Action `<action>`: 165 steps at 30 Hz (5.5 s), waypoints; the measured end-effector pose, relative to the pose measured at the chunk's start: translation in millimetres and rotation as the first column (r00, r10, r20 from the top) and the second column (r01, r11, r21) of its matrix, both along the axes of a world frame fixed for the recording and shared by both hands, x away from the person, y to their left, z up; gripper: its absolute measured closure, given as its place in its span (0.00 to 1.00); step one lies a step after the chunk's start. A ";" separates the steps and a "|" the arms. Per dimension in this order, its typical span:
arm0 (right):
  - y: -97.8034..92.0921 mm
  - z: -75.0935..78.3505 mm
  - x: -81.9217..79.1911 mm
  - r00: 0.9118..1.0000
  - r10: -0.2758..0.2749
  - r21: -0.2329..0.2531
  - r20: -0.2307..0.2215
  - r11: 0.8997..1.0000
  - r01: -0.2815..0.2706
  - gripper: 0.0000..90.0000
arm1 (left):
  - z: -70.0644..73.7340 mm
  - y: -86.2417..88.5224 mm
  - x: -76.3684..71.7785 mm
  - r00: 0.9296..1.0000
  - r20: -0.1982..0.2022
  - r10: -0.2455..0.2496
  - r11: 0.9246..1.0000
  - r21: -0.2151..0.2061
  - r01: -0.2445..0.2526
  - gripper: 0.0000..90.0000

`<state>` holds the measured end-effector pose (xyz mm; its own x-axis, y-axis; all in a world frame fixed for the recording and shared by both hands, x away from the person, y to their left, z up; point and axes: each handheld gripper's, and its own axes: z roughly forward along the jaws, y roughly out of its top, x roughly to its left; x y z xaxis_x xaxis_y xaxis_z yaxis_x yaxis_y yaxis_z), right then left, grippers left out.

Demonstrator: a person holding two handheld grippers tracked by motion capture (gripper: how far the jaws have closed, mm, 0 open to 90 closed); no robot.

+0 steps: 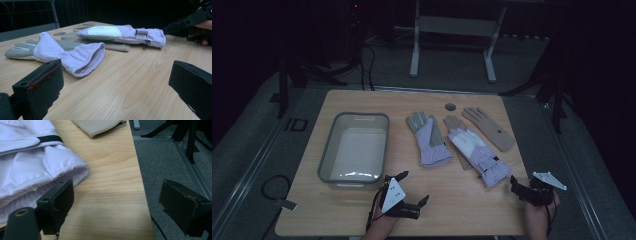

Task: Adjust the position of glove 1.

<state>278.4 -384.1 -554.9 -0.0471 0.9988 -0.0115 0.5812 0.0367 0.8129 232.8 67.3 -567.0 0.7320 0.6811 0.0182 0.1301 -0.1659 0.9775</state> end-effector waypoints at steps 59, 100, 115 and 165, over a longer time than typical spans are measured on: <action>45.5 115.1 44.7 0.984 0.147 0.043 0.100 0.987 -0.152 0.12 | 0.0 0.6 1.2 0.999 -0.019 -0.028 0.999 -0.018 0.028 0.00; 172.5 138.0 100.4 0.874 0.484 -0.015 0.040 0.875 -0.484 0.22 | 0.1 -0.1 0.4 0.999 -0.010 -0.038 0.999 -0.007 0.038 0.00; 215.2 110.2 129.1 0.841 0.541 -0.031 -0.033 0.840 -0.542 0.34 | 0.1 -0.3 0.2 0.999 -0.009 -0.046 0.999 -0.007 0.046 0.00; 260.3 42.5 154.7 0.838 0.496 0.090 -0.229 0.868 -0.489 0.98 | 0.0 -0.1 0.3 0.998 -0.019 -0.057 0.998 -0.016 0.057 0.00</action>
<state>433.1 -123.8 -512.4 -0.5304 0.8430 0.0892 0.6668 0.3499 0.6580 233.1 67.2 -567.0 0.7697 0.6384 -0.0062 0.1394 -0.1585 0.9775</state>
